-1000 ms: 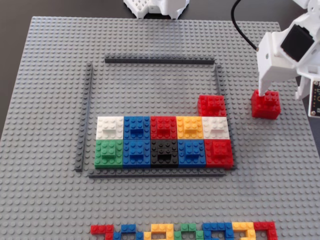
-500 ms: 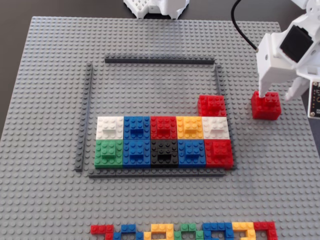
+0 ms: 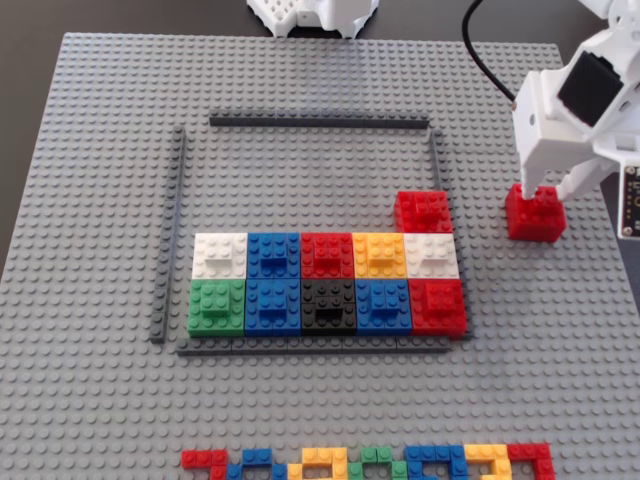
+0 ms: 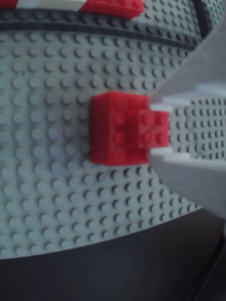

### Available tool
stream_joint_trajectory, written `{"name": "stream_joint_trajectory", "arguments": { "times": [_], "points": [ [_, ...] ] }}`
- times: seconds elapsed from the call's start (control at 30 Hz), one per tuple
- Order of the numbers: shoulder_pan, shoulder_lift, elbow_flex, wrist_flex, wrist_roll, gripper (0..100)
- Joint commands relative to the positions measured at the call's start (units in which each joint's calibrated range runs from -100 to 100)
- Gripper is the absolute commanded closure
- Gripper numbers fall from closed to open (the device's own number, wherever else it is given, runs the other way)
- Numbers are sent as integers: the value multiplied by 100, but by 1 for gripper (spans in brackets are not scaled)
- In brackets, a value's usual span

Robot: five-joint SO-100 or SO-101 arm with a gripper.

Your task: Grab the cube and place it into the grid

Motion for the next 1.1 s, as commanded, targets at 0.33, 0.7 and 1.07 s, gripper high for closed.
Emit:
{"name": "stream_joint_trajectory", "arguments": {
  "times": [0.33,0.7,1.07],
  "points": [
    [111,-678,159,12,78,98],
    [251,-2148,585,325,317,98],
    [494,-3877,1437,638,777,98]
  ]
}}
